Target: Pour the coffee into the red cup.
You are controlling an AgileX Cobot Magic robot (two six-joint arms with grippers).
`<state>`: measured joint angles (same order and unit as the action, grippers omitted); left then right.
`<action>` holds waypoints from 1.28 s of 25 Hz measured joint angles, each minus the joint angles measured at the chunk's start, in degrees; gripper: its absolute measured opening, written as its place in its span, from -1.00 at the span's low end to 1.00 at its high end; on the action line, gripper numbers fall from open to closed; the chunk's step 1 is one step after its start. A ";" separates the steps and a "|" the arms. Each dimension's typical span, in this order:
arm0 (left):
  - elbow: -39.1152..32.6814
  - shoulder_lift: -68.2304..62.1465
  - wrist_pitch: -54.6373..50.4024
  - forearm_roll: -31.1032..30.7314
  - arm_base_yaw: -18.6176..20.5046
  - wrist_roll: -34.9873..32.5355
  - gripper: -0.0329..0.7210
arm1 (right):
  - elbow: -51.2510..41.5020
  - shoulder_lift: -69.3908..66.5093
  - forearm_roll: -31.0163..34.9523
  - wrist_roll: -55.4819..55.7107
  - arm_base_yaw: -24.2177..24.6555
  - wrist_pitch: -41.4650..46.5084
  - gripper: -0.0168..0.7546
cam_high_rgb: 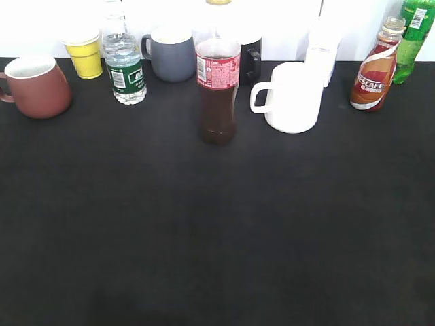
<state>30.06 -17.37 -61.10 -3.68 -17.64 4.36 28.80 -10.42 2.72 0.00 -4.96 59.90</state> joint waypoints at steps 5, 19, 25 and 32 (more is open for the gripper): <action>0.00 5.23 -0.04 0.00 9.88 0.00 -0.17 | 0.00 1.38 0.00 0.00 0.00 -0.05 0.58; -0.06 17.81 -0.06 0.07 17.57 0.00 -0.28 | 0.00 10.92 0.42 0.00 4.82 -0.26 0.57; -0.06 17.81 -0.06 0.07 17.57 0.00 -0.28 | 0.00 10.92 0.42 0.00 4.82 -0.26 0.57; -0.06 17.81 -0.06 0.07 17.57 0.00 -0.28 | 0.00 10.92 0.42 0.00 4.82 -0.26 0.57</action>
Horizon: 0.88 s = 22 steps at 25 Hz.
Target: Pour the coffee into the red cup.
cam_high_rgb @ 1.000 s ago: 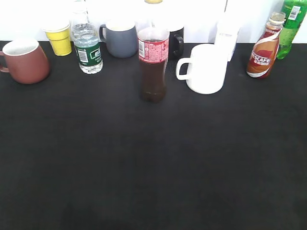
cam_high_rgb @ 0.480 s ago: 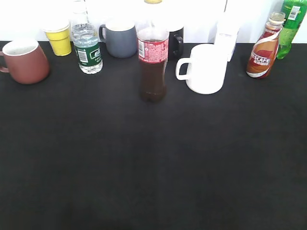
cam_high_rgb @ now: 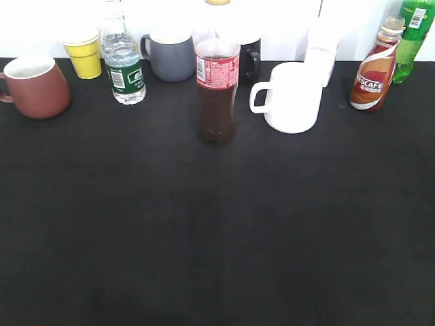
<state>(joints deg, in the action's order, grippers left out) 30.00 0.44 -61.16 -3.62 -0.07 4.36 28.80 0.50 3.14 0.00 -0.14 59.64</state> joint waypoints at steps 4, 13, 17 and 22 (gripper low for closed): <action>0.00 0.00 0.00 0.00 0.00 0.00 -0.28 | 0.00 0.00 0.00 0.00 0.00 0.00 0.57; 0.00 0.00 0.00 0.00 0.00 0.00 -0.28 | 0.00 0.00 0.00 0.00 0.00 0.00 0.57; 0.00 0.00 0.00 0.00 0.00 0.00 -0.28 | 0.00 0.00 0.00 0.00 0.00 0.00 0.57; 0.00 0.00 0.00 0.00 0.00 0.00 -0.28 | 0.00 0.00 0.00 0.00 0.00 0.00 0.57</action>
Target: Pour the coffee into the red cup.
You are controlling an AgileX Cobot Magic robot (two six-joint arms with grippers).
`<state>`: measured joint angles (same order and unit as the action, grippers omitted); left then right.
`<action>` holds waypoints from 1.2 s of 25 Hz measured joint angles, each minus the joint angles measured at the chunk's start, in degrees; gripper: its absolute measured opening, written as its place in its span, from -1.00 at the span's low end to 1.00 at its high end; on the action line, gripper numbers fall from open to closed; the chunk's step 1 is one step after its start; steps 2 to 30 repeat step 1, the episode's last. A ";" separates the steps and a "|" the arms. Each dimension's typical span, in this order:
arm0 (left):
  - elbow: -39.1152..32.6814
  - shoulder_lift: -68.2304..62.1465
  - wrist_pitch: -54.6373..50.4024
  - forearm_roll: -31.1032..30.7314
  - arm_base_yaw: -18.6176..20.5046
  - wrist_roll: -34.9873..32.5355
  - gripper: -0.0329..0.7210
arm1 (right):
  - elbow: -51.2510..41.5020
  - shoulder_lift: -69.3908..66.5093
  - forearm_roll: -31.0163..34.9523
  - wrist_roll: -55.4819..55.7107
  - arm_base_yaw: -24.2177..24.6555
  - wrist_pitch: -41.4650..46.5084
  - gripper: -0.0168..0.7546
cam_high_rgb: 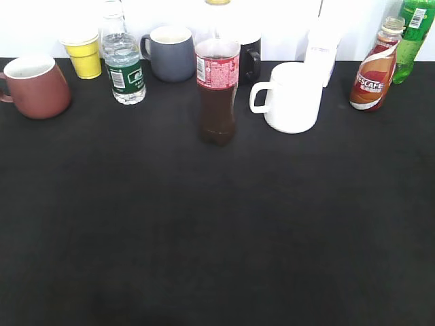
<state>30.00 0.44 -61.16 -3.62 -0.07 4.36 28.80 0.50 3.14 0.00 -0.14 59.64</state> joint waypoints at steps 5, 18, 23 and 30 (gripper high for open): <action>0.00 0.00 0.00 0.00 0.00 0.00 -0.28 | 0.00 0.00 0.00 0.00 0.00 0.00 0.57; 0.00 0.00 0.00 0.00 0.00 0.00 -0.28 | 0.00 0.00 0.00 0.00 0.00 0.00 0.57; 0.00 0.00 0.00 0.00 0.00 0.00 -0.28 | 0.00 0.00 0.00 0.00 0.00 0.00 0.57; 0.00 0.00 0.00 0.00 0.00 0.00 -0.28 | 0.00 0.00 0.00 0.00 0.00 0.00 0.57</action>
